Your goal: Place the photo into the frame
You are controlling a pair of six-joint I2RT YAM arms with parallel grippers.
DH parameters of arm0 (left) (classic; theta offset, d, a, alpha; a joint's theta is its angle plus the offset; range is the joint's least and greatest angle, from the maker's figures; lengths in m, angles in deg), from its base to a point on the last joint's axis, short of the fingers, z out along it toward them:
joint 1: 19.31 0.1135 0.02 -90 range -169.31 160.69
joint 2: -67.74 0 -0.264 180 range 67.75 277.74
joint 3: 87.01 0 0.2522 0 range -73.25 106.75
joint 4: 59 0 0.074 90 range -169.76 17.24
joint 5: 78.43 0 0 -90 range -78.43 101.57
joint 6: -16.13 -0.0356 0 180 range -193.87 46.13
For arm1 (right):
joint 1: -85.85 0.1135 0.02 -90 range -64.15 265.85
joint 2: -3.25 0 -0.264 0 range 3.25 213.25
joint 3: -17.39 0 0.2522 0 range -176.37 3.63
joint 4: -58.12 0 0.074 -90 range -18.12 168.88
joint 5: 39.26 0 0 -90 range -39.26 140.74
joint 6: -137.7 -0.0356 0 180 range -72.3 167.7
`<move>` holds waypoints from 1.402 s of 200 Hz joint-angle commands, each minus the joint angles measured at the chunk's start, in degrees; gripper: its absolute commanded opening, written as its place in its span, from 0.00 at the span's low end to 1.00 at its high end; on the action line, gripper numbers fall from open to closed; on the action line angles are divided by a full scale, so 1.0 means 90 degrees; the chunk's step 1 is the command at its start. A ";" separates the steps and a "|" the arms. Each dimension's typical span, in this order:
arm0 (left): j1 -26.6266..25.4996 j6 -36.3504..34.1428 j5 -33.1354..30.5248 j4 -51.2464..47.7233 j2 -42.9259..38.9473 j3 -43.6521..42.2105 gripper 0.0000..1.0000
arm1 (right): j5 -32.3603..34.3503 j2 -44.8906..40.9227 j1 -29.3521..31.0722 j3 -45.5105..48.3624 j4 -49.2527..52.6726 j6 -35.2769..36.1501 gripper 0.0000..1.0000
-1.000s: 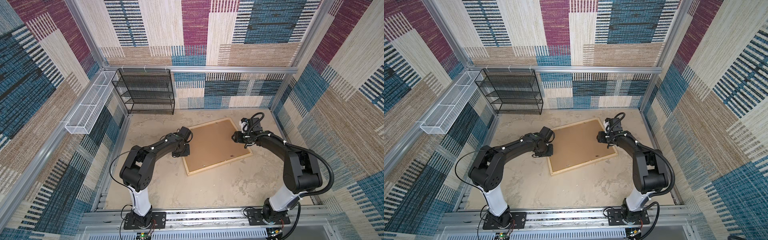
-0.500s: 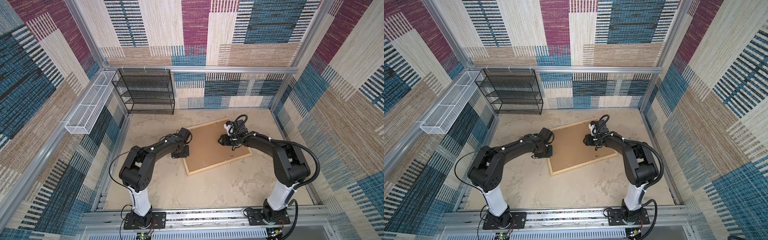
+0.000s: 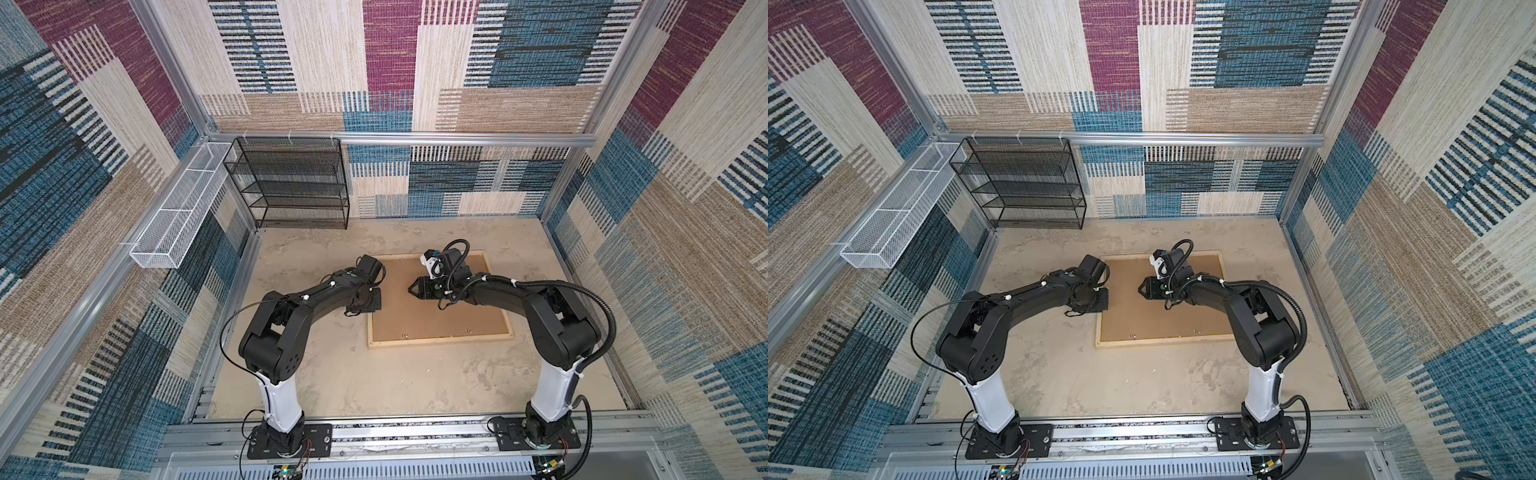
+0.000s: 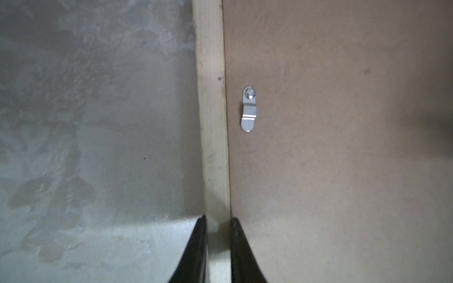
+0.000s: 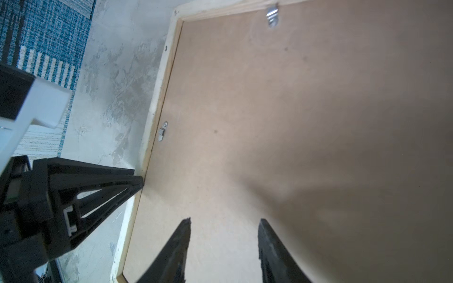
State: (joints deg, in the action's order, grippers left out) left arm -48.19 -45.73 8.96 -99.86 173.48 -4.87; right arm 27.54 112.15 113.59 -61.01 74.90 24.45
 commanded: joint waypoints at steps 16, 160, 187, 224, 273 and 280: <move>0.0006 -0.0132 0.0206 -0.0037 0.0068 -0.0126 0.14 | -0.0388 0.0662 0.0238 -0.0423 -0.0844 -0.0611 0.38; -0.0008 -0.0070 0.0378 -0.0095 0.0244 -0.0103 0.09 | -0.1485 0.2219 0.0762 -0.2064 -0.0630 -0.1863 0.42; -0.0013 -0.0126 0.0422 -0.0095 0.0234 -0.0108 0.09 | -0.1334 0.2327 0.0774 -0.1982 -0.1025 -0.2357 0.43; -0.0060 -0.0253 0.0416 -0.0105 0.0301 -0.0108 0.07 | -0.1053 0.2375 0.0784 -0.1431 -0.2163 -0.3451 0.43; -0.0256 -0.0450 0.0589 -0.0104 0.0434 -0.0005 0.07 | -0.0582 0.2477 0.0871 -0.1231 -0.2768 -0.4323 0.43; -0.0276 -0.0460 0.0603 -0.0105 0.0449 -0.0005 0.07 | -0.0497 0.2494 0.0889 -0.1219 -0.2769 -0.4419 0.43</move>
State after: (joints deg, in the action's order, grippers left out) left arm -49.66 -45.99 7.69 -100.27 175.40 -4.34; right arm 16.63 133.22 121.11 -72.49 46.95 -9.40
